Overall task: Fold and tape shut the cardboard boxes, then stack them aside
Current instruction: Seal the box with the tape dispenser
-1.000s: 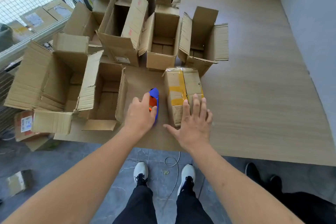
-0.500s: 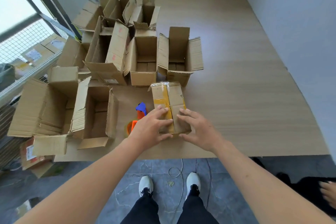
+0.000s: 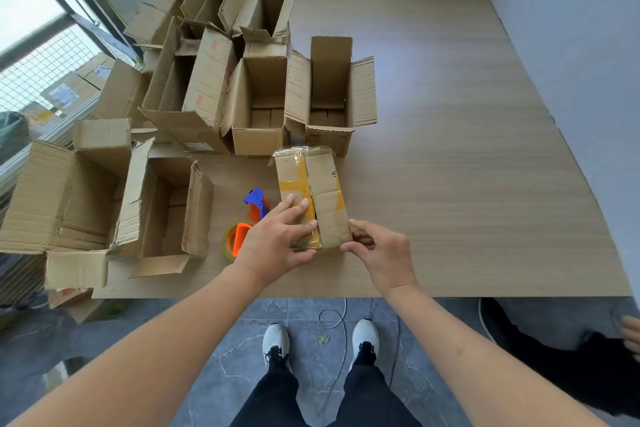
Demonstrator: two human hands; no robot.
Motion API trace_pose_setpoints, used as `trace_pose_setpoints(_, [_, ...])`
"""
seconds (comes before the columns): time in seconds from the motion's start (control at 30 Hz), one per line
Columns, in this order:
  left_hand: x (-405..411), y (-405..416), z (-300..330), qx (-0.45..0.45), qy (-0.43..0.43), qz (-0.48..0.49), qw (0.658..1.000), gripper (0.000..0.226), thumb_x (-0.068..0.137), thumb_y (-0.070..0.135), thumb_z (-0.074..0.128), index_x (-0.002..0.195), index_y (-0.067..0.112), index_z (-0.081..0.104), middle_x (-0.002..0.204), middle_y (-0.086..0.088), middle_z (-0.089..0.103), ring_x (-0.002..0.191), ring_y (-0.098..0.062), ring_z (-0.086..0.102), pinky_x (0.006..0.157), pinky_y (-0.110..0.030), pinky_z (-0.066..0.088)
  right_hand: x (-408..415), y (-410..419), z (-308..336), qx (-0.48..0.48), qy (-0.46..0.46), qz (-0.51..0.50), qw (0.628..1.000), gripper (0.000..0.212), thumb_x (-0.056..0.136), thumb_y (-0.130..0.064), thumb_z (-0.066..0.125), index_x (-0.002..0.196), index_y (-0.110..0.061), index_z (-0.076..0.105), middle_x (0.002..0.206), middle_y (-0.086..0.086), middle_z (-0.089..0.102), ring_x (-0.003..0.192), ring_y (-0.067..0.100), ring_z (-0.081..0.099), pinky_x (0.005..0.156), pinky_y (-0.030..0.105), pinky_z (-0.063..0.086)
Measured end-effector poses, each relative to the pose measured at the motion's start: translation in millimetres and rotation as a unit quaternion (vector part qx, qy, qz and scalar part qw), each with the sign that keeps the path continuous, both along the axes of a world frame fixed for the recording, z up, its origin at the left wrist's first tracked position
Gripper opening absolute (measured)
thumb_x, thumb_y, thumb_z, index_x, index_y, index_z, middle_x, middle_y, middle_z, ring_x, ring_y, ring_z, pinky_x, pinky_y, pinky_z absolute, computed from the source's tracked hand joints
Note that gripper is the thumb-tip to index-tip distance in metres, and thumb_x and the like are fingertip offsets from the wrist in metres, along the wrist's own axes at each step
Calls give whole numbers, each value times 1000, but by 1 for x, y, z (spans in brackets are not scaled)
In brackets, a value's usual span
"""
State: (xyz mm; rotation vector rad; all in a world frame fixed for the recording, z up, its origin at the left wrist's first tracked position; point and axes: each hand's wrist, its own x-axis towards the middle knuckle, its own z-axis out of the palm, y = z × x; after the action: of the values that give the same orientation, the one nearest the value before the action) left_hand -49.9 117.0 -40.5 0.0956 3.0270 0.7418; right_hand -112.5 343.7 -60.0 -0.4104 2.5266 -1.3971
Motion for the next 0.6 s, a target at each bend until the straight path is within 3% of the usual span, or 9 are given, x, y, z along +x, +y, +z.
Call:
trace_pose_setpoints(0.07, [-1,5,-2,-8,-1,6,1000,50,72,38,90,118,23,77,147,-4,57,143,-30,45,107,-44,50,7,-3,4,5,-27,-45,999,55,75,-8,89,127,-12,72,100,-4,77,89,-2,69,88,18,56])
trace_pose_setpoints(0.13, [-1,11,-2,-17,2,12,1000,50,73,40,89,118,23,77,146,-5,58,142,-30,47,105,-44,52,12,-4,8,40,-15,-44,998,57,80,-8,85,134,-16,68,108,-1,77,91,2,71,91,24,57])
trace_pose_setpoints(0.2, [-1,19,-1,-36,6,16,999,50,72,44,89,117,24,77,144,-5,60,139,-30,51,101,-43,55,12,-4,10,93,19,-7,995,64,85,-9,80,144,-21,59,109,1,77,94,16,73,89,34,58])
trace_pose_setpoints(0.33, [-2,30,6,-70,1,5,998,58,72,55,86,120,26,76,142,-5,62,135,-30,55,96,-40,57,3,-1,25,164,26,20,986,66,94,-12,62,156,-21,42,105,8,73,98,29,67,85,34,50])
trace_pose_setpoints(0.43, [0,31,8,-101,-8,-45,994,71,76,59,77,137,25,64,152,-6,52,142,-29,47,108,-41,50,2,-1,31,155,-52,-17,986,67,100,-26,58,160,-17,31,130,8,66,122,28,60,98,33,45])
trace_pose_setpoints(0.5, [-1,36,10,-117,-12,-88,989,79,78,61,67,144,19,57,154,-10,49,143,-29,46,118,-39,39,-1,-3,28,167,-90,-40,981,70,102,-34,58,161,-14,27,152,8,51,139,27,48,110,33,38])
trace_pose_setpoints(0.6, [-6,44,16,-119,-38,-140,982,79,83,56,49,150,12,48,156,-12,45,139,-28,47,120,-37,34,-12,5,18,150,-95,-81,981,66,100,-27,64,158,-13,36,156,9,45,143,26,43,115,34,33])
